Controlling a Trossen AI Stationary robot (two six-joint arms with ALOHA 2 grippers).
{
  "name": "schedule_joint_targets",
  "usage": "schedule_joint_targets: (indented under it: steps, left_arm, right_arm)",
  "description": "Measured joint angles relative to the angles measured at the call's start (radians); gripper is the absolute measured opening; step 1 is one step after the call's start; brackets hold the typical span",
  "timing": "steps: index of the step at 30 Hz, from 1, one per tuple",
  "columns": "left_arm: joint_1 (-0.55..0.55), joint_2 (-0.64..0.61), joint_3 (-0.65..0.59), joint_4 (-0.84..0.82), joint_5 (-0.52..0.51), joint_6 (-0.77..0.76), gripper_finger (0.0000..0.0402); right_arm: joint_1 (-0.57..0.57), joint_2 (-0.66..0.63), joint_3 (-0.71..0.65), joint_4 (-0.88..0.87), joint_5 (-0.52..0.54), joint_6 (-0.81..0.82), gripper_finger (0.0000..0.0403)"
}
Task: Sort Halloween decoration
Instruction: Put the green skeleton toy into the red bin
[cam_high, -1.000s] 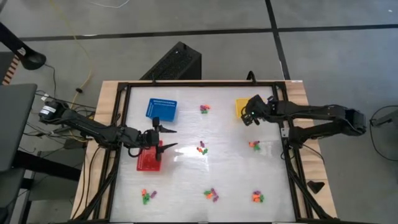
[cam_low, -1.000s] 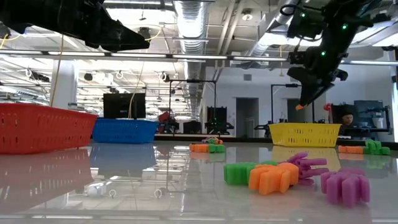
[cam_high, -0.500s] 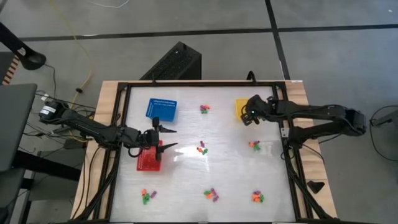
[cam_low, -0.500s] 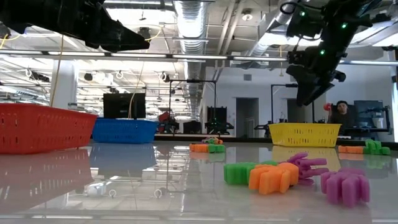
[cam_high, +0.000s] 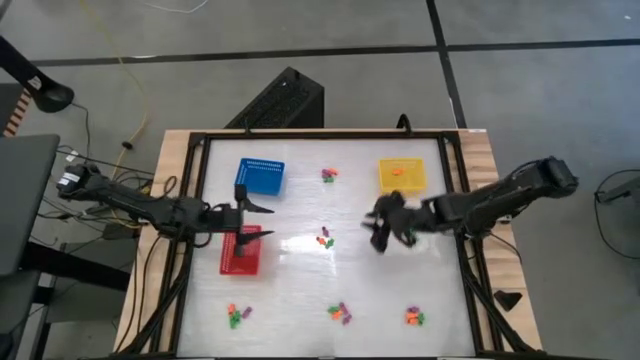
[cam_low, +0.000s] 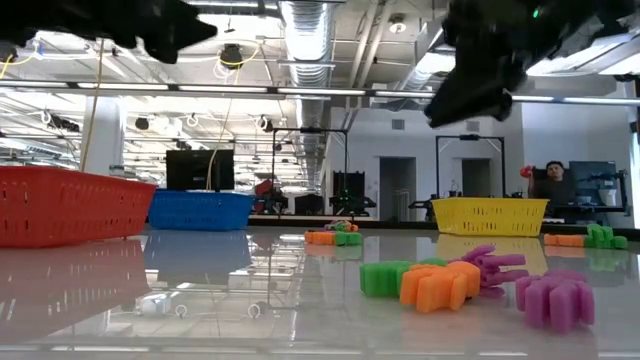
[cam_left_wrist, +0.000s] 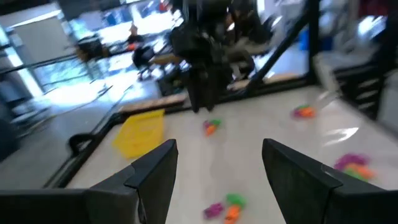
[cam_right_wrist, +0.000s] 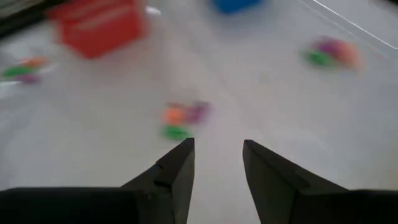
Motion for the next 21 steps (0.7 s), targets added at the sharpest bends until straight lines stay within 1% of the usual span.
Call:
schedule_joint_targets:
  steps: [2, 5, 7, 10, 12, 14, 17, 19, 21]
  left_arm:
    - [0.0, -0.056, -0.043, 0.032, 0.014, -0.02, 0.0226]
    - [0.001, -0.11, -0.089, 0.107, -0.014, -0.063, 0.0226]
    - [0.002, -0.127, -0.095, 0.123, -0.024, -0.078, 0.0226]
    - [0.001, -0.13, -0.095, 0.115, -0.024, -0.081, 0.0226]
    - [0.001, -0.129, -0.095, 0.117, -0.024, -0.081, 0.0226]
    - [0.001, -0.128, -0.095, 0.112, -0.025, -0.08, 0.0226]
    - [0.001, -0.124, -0.095, 0.112, -0.025, -0.073, 0.0226]
    - [0.001, -0.124, -0.095, 0.113, -0.027, -0.07, 0.0226]
    - [0.001, -0.124, -0.095, 0.112, -0.033, -0.07, 0.0226]
  right_arm:
    - [0.061, 0.063, 0.0, 0.11, 0.001, -0.03, 0.0166]
    - [0.115, 0.149, 0.004, 0.238, 0.005, -0.089, 0.0166]
    - [0.133, 0.202, 0.025, 0.252, 0.018, -0.137, 0.0166]
    - [0.135, 0.266, 0.071, 0.202, 0.017, -0.145, 0.0166]
    - [0.134, 0.29, 0.119, 0.112, -0.023, -0.127, 0.0166]
    - [0.134, 0.301, 0.179, -0.029, -0.07, -0.1, 0.0165]
    - [0.139, 0.312, 0.281, -0.323, -0.14, -0.025, 0.0165]
    - [0.142, 0.311, 0.336, -0.529, -0.181, 0.054, 0.0165]
    - [0.142, 0.307, 0.378, -0.691, -0.225, 0.153, 0.0165]
